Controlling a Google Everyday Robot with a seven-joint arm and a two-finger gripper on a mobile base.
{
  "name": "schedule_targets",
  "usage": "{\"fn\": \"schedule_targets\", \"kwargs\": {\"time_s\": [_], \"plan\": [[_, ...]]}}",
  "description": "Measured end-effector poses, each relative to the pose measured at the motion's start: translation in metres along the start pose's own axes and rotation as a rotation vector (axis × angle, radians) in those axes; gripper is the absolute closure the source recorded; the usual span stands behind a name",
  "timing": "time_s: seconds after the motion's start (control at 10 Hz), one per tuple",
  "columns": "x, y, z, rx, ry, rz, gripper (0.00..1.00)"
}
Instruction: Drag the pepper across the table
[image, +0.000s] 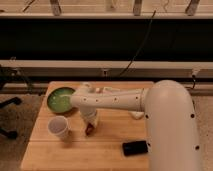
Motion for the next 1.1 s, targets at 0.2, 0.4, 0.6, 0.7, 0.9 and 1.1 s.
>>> {"fn": "schedule_targets", "kwargs": {"time_s": [0.2,0.4,0.6,0.7,0.9,1.1], "plan": [[-0.007,0.001,-0.003,0.012,-0.003,-0.010,1.00],[-0.015,0.000,-0.005,0.017,-0.008,-0.022,1.00],[-0.020,-0.003,-0.005,0.019,-0.019,-0.040,1.00],[-0.025,-0.004,-0.003,0.019,-0.032,-0.053,1.00],[-0.033,-0.005,-0.001,0.016,-0.049,-0.073,1.00],[-0.041,-0.005,0.003,0.009,-0.065,-0.091,1.00]]}}
